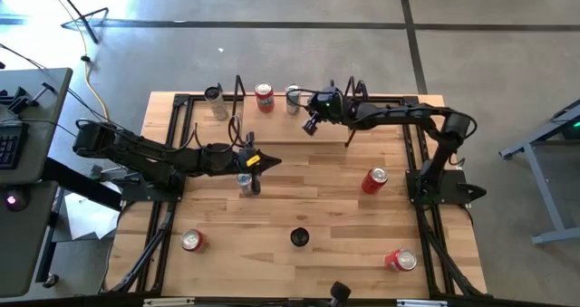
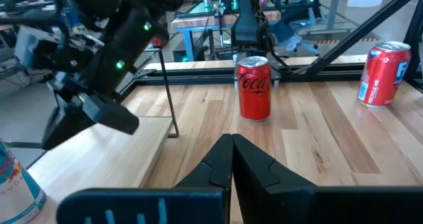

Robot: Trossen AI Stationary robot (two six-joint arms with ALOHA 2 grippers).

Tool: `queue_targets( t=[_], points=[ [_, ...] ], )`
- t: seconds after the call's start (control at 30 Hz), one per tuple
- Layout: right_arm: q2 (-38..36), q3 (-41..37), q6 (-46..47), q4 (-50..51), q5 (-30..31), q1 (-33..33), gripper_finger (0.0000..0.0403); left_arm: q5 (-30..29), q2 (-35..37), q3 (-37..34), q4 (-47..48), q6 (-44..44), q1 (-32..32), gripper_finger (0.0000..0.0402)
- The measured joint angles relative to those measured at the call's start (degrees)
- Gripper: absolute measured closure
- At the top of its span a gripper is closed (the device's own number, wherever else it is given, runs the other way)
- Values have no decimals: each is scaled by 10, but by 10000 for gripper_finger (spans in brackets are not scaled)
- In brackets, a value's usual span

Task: Place canned beverage on shelf
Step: Put the top blue soda can on the shelf

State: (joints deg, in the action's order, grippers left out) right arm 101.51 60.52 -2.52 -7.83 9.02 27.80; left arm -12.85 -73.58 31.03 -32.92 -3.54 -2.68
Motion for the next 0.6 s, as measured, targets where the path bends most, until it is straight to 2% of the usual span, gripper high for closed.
queue_targets(
  t=[0.1, 0.33, 0.6],
  points=[
    [16, 6, 6, -12, 16, 1, 403, -13, 0, 0, 0, 0, 0, 401],
    [19, 16, -55, -8, 55, -5, 403, -17, 0, 0, 0, -1, 0, 402],
    [-12, 17, -65, 53, 43, -1, 403, -34, 0, -5, -3, 0, 0, 401]
  ],
)
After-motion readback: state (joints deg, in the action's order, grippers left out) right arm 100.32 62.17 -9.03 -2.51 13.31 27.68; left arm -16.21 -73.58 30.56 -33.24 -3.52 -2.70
